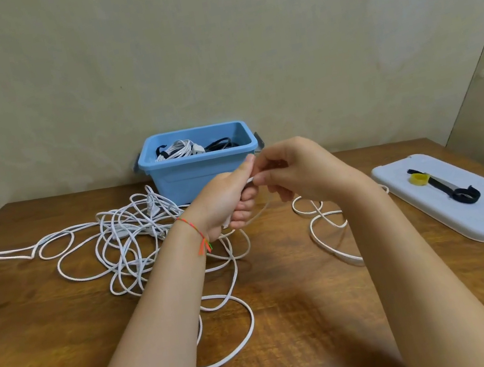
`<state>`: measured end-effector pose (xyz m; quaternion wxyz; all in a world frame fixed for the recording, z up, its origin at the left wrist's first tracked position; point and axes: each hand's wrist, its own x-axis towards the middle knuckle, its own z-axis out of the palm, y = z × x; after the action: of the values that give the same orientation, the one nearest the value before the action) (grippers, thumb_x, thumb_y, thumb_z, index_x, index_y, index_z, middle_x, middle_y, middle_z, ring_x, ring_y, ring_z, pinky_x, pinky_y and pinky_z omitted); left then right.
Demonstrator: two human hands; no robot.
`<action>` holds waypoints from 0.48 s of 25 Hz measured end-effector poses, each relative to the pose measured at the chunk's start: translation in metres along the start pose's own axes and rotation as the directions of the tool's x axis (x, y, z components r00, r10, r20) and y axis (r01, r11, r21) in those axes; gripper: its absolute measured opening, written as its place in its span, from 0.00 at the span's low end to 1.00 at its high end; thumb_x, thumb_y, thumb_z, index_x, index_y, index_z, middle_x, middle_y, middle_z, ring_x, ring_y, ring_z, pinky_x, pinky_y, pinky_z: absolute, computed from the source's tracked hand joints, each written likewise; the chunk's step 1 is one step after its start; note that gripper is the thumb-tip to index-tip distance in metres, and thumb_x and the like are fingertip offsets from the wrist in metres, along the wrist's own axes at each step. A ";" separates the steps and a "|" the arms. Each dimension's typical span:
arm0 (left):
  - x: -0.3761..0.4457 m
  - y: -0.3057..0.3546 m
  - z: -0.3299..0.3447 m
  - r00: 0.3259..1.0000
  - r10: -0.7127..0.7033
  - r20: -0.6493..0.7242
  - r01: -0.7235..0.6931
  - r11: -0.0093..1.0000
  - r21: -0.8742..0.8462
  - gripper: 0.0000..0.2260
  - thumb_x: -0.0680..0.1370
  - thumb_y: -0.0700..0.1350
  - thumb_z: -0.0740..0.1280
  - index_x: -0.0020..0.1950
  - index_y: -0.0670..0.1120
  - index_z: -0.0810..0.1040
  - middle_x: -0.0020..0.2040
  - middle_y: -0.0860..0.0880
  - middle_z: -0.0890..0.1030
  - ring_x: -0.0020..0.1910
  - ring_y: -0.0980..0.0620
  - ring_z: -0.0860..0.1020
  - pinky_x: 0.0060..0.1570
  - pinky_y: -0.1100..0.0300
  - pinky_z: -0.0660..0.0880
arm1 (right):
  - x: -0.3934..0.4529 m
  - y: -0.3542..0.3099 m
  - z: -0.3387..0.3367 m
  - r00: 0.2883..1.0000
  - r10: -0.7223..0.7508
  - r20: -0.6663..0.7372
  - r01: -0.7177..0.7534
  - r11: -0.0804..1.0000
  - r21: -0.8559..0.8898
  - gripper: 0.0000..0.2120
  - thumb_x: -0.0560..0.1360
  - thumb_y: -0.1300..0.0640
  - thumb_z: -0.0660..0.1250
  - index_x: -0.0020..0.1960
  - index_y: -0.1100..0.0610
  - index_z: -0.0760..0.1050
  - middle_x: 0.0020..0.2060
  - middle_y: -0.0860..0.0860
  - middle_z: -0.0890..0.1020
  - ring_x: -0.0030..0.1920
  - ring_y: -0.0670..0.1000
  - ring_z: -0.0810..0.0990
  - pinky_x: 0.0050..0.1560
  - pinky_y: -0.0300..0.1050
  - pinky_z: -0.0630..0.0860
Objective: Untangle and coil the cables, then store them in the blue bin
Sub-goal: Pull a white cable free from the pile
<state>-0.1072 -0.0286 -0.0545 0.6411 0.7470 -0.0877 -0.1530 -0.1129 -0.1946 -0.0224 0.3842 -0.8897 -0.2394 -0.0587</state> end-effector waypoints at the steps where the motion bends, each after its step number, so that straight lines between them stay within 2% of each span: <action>1: 0.000 -0.001 -0.003 0.999 0.033 -0.034 -0.033 0.999 0.001 0.24 0.81 0.63 0.58 0.33 0.48 0.65 0.25 0.51 0.60 0.22 0.54 0.58 0.22 0.63 0.57 | 0.000 0.000 0.000 1.000 0.013 -0.009 -0.013 1.000 0.007 0.04 0.76 0.57 0.72 0.45 0.58 0.80 0.29 0.54 0.78 0.25 0.49 0.73 0.27 0.40 0.71; 4: 0.000 -0.003 -0.013 0.988 0.120 -0.095 -0.116 0.992 0.044 0.21 0.83 0.59 0.58 0.38 0.46 0.70 0.25 0.51 0.61 0.21 0.55 0.58 0.23 0.63 0.58 | -0.001 0.001 -0.004 0.998 0.064 -0.011 -0.064 0.998 0.009 0.04 0.77 0.58 0.71 0.47 0.58 0.79 0.30 0.51 0.79 0.25 0.48 0.72 0.28 0.39 0.71; 5: 0.000 -0.004 -0.015 0.988 0.123 -0.095 -0.119 0.992 0.040 0.20 0.83 0.58 0.58 0.40 0.45 0.71 0.25 0.51 0.62 0.21 0.55 0.59 0.22 0.64 0.59 | -0.002 0.003 -0.007 0.997 0.078 -0.007 -0.078 0.997 0.002 0.01 0.77 0.60 0.69 0.48 0.57 0.78 0.32 0.50 0.79 0.27 0.47 0.74 0.30 0.39 0.73; 7: -0.001 -0.006 -0.020 0.991 0.105 -0.087 -0.103 0.994 0.029 0.18 0.84 0.57 0.58 0.42 0.45 0.72 0.25 0.52 0.63 0.21 0.56 0.60 0.22 0.63 0.62 | -0.004 0.010 -0.015 0.994 0.110 -0.026 -0.111 0.994 -0.016 0.03 0.77 0.62 0.68 0.49 0.55 0.78 0.35 0.49 0.80 0.32 0.47 0.77 0.37 0.43 0.76; 9: -0.002 -0.006 -0.024 0.993 0.098 -0.071 -0.094 0.994 0.049 0.18 0.84 0.55 0.59 0.42 0.44 0.73 0.26 0.51 0.65 0.23 0.55 0.63 0.26 0.61 0.67 | -0.007 0.016 -0.021 0.988 0.138 -0.070 -0.138 0.990 -0.004 0.02 0.76 0.60 0.69 0.48 0.55 0.78 0.37 0.50 0.80 0.34 0.47 0.77 0.41 0.45 0.76; 12: -0.003 -0.003 -0.021 0.994 0.111 0.018 -0.112 0.992 0.060 0.16 0.85 0.50 0.58 0.43 0.42 0.75 0.27 0.50 0.66 0.25 0.54 0.66 0.30 0.60 0.72 | -0.007 0.016 -0.022 0.987 0.089 -0.130 -0.086 0.996 0.034 0.02 0.75 0.58 0.73 0.46 0.56 0.81 0.33 0.52 0.76 0.34 0.48 0.72 0.40 0.44 0.72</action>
<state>-0.1035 -0.0079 -0.0540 0.6247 0.7591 -0.1385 -0.1198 -0.1095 -0.2222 -0.0194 0.4140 -0.8880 -0.1751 -0.0969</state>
